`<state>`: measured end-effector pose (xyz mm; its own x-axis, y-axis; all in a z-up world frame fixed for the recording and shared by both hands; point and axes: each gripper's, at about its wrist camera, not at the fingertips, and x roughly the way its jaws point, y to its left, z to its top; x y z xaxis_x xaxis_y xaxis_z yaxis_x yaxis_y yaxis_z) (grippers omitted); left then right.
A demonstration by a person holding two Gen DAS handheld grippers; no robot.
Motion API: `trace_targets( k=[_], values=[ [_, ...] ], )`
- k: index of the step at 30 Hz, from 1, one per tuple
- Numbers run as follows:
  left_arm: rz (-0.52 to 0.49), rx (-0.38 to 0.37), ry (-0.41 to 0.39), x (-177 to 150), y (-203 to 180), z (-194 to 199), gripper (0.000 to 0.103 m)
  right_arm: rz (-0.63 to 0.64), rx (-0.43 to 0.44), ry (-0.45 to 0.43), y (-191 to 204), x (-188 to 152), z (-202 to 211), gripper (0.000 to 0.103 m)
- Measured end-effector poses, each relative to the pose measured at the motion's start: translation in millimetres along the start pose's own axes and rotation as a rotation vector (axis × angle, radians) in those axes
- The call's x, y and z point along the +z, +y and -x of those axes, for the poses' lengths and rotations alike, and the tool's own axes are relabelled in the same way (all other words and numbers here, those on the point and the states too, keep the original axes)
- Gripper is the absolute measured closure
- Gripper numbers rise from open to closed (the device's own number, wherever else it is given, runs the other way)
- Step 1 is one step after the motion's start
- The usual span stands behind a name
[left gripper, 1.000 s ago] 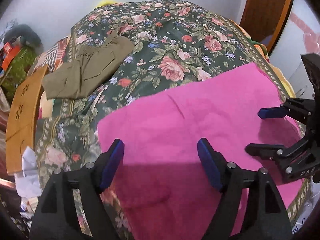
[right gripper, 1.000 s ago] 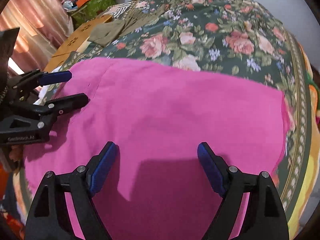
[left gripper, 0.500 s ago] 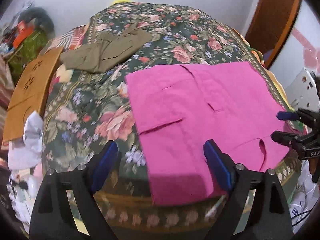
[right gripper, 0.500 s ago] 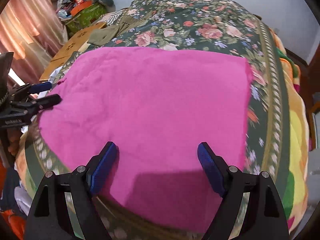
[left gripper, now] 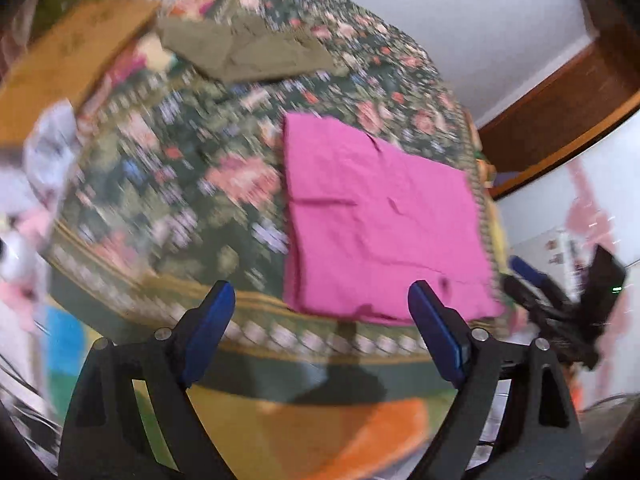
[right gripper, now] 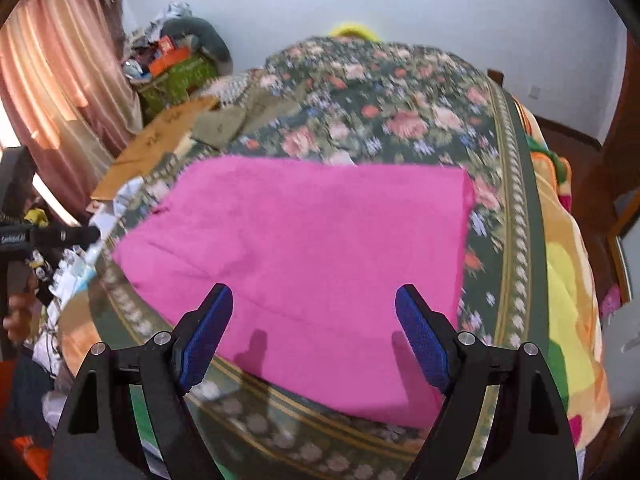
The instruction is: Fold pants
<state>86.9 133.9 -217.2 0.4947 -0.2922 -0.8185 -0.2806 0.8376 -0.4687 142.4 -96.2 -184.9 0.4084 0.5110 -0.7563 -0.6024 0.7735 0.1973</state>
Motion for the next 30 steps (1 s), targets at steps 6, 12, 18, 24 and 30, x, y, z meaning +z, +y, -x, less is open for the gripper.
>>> trace_targets(
  k=[6,12,18,24,30],
  values=[
    [0.069,-0.093,0.1,-18,-7,-20,0.014,0.02,0.038,0.014,20,2,-26,0.022],
    [0.134,-0.216,0.119,-21,0,-33,0.013,0.026,0.056,0.123,22,-6,-55,0.022],
    [0.198,-0.263,0.116,-8,6,-47,0.009,-0.008,0.104,0.144,15,-12,-57,0.022],
    [0.161,-0.184,0.072,1,3,-49,0.052,-0.014,0.103,0.14,17,-13,-56,0.022],
    [0.154,-0.126,0.056,9,4,-44,0.084,-0.009,0.093,0.144,13,-12,-53,0.022]
  ],
)
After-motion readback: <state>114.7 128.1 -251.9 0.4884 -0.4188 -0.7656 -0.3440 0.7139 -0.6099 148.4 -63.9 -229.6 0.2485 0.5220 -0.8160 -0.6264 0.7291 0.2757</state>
